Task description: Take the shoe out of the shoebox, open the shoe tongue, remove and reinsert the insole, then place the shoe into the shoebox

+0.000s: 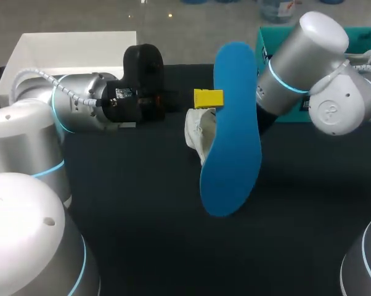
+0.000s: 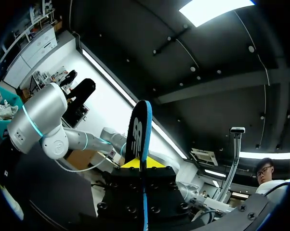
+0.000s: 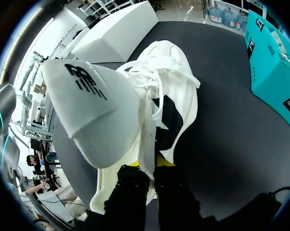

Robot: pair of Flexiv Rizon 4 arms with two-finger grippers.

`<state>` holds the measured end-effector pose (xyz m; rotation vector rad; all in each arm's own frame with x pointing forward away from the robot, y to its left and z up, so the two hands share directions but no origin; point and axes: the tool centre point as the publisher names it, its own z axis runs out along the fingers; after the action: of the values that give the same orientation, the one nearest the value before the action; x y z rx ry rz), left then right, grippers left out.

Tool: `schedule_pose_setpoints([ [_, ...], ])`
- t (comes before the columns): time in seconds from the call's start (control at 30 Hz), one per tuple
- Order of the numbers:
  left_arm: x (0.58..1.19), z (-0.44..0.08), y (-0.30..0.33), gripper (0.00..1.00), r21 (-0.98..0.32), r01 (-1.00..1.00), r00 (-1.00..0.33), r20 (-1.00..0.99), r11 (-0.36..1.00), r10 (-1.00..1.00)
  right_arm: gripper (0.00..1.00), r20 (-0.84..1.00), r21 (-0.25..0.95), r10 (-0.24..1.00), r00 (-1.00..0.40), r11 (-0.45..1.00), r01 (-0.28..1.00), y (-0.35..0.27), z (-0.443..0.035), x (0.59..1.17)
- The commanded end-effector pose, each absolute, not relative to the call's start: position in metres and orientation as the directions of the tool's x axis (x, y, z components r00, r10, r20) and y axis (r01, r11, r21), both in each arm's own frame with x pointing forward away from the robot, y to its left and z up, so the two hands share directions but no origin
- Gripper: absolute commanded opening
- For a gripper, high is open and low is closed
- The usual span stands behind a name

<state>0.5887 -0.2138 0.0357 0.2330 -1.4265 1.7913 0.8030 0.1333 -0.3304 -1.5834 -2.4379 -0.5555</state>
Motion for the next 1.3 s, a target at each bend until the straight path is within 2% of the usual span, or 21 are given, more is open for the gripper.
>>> schedule_pose_setpoints([
  [0.03, 0.589, 0.035, -0.215, 0.0, -0.729, -0.684, -0.65, 0.591, -0.028, 0.477, 0.0, 0.413, 0.233, 0.818, -0.401, 0.33, 0.915, 0.131, -0.333, 0.804],
  [0.77, 0.589, 0.035, -0.215, 0.0, -0.729, -0.684, -0.65, 0.591, -0.028, 0.477, 0.0, 0.515, 0.101, 0.83, -0.214, 0.189, 0.977, 0.135, -0.37, 0.813],
  [0.83, 0.589, 0.035, -0.215, 0.0, -0.729, -0.684, -0.65, 0.591, -0.028, 0.477, 1.0, 0.523, 0.098, 0.83, -0.195, 0.168, 0.981, 0.133, -0.367, 0.811],
  [1.3, 0.589, 0.035, -0.215, 0.0, -0.729, -0.684, -0.65, 0.591, -0.028, 0.477, 1.0, 0.605, 0.129, 0.767, -0.212, 0.168, 0.977, 0.118, -0.311, 0.789],
])
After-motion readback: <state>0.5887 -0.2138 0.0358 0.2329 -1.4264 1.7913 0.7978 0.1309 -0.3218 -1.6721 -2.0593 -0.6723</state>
